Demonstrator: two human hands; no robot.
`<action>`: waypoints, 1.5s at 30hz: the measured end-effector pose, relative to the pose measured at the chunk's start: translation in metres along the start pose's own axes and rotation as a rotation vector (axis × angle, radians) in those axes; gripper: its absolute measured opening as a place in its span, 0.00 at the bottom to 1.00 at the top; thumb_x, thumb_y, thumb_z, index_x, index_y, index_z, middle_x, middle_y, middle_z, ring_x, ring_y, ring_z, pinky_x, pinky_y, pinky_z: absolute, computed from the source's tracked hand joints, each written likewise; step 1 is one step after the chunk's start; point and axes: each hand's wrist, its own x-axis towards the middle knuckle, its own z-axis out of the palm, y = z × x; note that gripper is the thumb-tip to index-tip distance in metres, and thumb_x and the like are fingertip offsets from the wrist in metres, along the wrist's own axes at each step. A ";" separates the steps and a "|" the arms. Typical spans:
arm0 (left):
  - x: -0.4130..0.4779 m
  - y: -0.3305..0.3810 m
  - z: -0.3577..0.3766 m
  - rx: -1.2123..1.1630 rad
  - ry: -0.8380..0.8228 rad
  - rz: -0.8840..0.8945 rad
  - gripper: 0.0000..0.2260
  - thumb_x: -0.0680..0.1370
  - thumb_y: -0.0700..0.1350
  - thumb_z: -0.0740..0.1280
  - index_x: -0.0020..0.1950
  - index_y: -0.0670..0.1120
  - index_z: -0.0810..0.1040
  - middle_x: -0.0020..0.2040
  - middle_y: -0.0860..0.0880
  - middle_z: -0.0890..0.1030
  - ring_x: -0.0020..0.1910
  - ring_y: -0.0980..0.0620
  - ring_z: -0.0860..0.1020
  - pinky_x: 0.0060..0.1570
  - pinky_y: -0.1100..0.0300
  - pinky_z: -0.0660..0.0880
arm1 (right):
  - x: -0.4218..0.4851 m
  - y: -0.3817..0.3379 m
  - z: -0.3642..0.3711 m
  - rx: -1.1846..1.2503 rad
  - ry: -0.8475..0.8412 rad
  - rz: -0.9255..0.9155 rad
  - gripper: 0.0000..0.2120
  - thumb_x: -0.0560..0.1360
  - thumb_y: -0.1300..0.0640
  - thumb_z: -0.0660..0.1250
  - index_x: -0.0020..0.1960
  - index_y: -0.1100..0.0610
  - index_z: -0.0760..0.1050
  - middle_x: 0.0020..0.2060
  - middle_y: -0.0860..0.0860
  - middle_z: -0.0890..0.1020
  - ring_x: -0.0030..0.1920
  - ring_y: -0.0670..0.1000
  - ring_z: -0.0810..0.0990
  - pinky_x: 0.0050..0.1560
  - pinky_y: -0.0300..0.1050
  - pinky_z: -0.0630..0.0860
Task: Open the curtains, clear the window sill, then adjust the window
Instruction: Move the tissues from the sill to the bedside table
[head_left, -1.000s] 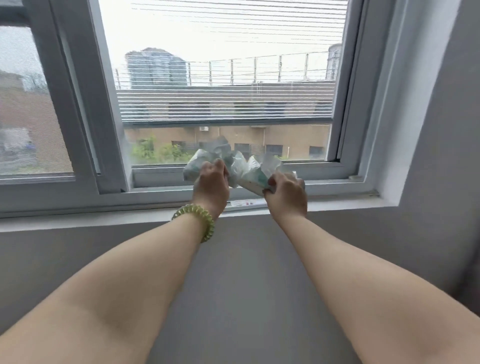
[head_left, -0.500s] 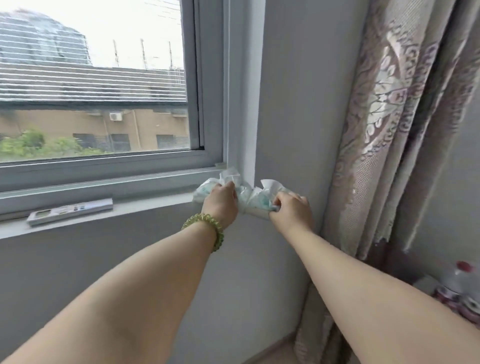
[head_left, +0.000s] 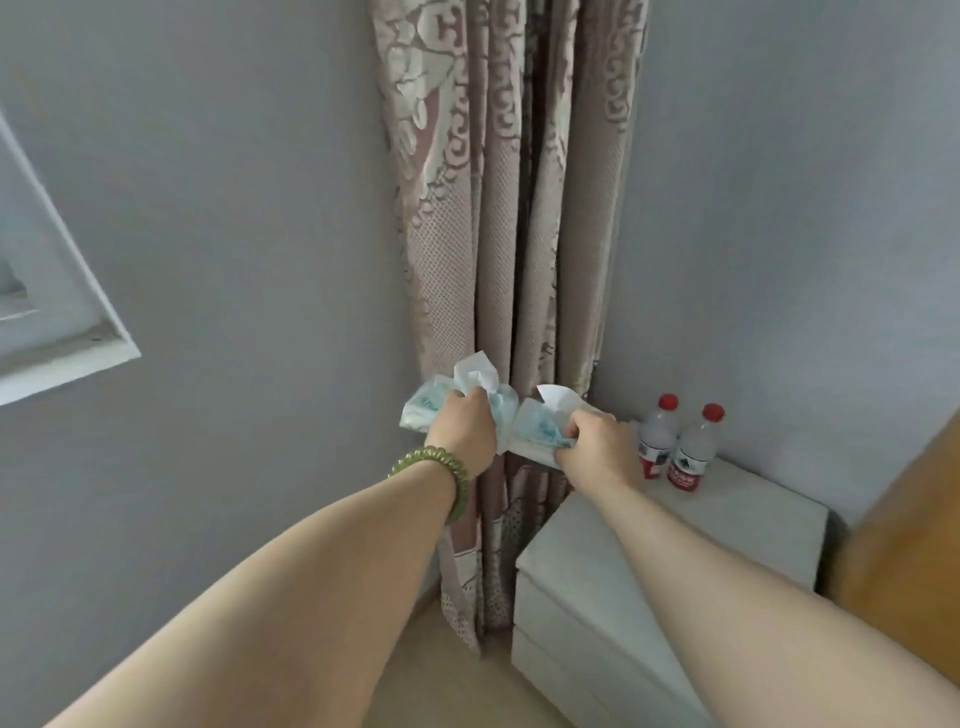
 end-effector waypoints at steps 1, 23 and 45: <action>0.006 0.014 0.016 0.015 -0.051 0.025 0.15 0.79 0.35 0.54 0.65 0.35 0.66 0.62 0.36 0.72 0.60 0.39 0.73 0.59 0.48 0.73 | 0.004 0.022 0.001 -0.002 0.001 0.040 0.08 0.71 0.65 0.64 0.49 0.61 0.78 0.53 0.58 0.81 0.57 0.60 0.75 0.43 0.42 0.65; 0.088 0.093 0.314 0.190 -0.504 0.150 0.12 0.80 0.40 0.57 0.63 0.40 0.68 0.62 0.41 0.73 0.59 0.42 0.77 0.56 0.53 0.74 | 0.033 0.298 0.118 -0.185 -0.153 0.421 0.11 0.73 0.68 0.59 0.51 0.62 0.77 0.49 0.57 0.80 0.52 0.58 0.74 0.42 0.45 0.68; 0.138 0.117 0.355 0.177 -0.642 0.239 0.17 0.80 0.39 0.55 0.69 0.42 0.65 0.67 0.41 0.70 0.65 0.42 0.71 0.63 0.53 0.70 | 0.087 0.331 0.131 -0.267 -0.279 0.534 0.19 0.75 0.58 0.60 0.66 0.56 0.68 0.66 0.52 0.72 0.66 0.57 0.67 0.64 0.49 0.67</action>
